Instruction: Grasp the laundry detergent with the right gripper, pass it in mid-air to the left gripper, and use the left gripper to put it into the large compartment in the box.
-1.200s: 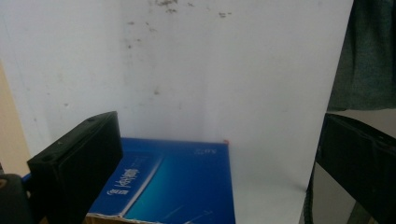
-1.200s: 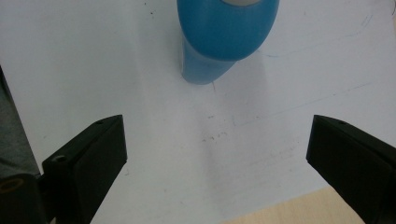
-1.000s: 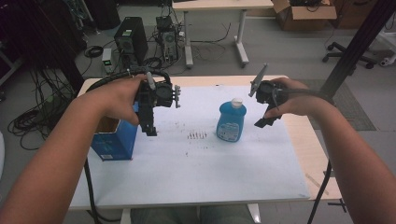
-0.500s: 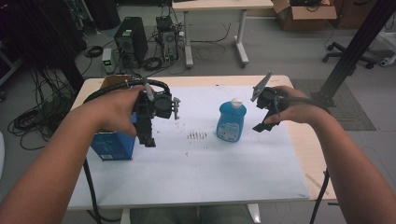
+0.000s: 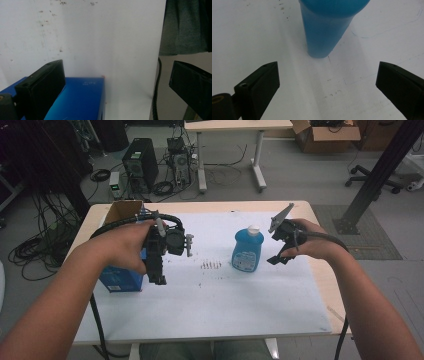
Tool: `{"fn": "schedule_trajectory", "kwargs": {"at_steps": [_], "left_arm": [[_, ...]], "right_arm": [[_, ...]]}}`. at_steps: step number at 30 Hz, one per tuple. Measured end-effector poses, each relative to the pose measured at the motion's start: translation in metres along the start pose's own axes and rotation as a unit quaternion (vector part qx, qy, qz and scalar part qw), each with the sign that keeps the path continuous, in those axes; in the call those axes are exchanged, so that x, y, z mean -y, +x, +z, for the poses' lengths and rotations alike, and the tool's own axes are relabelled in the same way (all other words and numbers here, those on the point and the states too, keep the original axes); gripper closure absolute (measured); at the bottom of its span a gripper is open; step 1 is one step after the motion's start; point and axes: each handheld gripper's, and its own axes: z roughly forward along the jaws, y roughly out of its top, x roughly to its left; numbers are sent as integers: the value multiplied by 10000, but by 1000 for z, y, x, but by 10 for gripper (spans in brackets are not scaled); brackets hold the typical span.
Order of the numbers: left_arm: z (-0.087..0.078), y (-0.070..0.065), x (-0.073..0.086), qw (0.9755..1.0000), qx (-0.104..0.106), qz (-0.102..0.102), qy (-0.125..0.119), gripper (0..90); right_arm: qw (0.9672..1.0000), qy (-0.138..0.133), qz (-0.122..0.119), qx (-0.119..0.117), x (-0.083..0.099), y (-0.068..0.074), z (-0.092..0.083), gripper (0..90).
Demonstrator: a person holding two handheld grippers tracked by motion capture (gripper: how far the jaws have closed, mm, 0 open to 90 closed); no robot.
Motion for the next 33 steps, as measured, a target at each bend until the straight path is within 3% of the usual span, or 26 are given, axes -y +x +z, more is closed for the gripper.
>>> {"fn": "schedule_trajectory", "kwargs": {"at_steps": [17,33], "left_arm": [[8,-6,7,9999,90,-33,91,14],[11,-10,9,9998,124,-44,138,16]], "right_arm": [[9989,-449,93,-84,4,4,27,48],[9936,-1092,285,-98,9,6,47,43]]}}
